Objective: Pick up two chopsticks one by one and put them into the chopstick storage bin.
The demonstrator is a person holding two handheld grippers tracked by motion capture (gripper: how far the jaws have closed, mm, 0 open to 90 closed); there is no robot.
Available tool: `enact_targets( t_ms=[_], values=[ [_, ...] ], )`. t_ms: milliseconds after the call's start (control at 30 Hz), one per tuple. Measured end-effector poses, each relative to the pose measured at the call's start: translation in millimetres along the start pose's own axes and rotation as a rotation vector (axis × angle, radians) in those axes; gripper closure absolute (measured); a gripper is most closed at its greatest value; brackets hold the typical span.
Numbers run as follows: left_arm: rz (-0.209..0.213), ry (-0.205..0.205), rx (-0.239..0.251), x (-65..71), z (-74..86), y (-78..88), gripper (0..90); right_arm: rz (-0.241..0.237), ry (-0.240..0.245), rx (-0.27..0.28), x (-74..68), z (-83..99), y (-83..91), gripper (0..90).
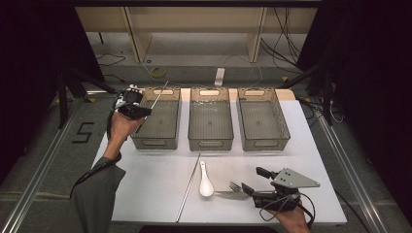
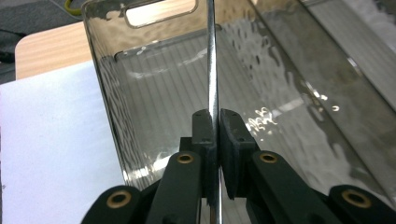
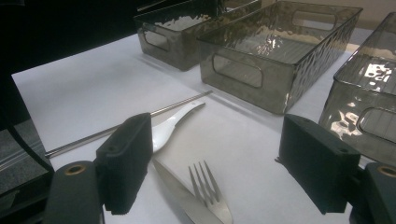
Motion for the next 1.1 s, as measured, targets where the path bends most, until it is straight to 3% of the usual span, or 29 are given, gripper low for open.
enact_targets(
  t_ms=[433, 567, 733, 833, 933, 1033, 1100],
  values=[
    [-0.020, 0.034, -0.039, -6.4, 9.3, -16.7, 84.7, 0.000, -0.005, -0.001, 0.6, 0.7, -0.3, 26.8],
    [-0.036, 0.039, -0.081, -2.3, 13.5, -23.0, 83.2, -0.004, -0.007, 0.000, 0.6, 0.7, -0.5, 26.8],
    [-0.025, 0.045, -0.090, 0.2, 12.6, -20.8, 61.4, 0.001, -0.007, 0.000, 1.0, 0.8, 0.1, 26.8],
    [0.004, 0.052, -0.095, 3.9, 10.2, -13.0, 51.6, 0.002, -0.010, 0.002, 1.1, 0.6, 0.3, 26.8],
    [0.062, 0.079, -0.087, 9.0, 9.9, 0.4, 40.9, 0.001, -0.008, -0.003, 1.0, 1.0, 0.2, 26.7],
    [0.097, 0.093, -0.058, 16.6, 13.4, 17.6, 37.1, 0.002, -0.008, -0.003, 1.1, 1.0, 0.3, 26.6],
    [0.147, 0.104, -0.060, 24.2, 18.0, 31.3, 33.4, 0.004, -0.008, -0.002, 1.2, 0.8, 0.6, 26.6]
  ],
)
Point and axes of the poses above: each handheld gripper's, and its own axes: y roughly backward along the jaws, z roughly out of its underside, x roughly to its right, the point moved 5 cm from there along -y, roughly forward along the jaws, and after that the axes turned 12 degrees about -z, right-handed, at the moved point
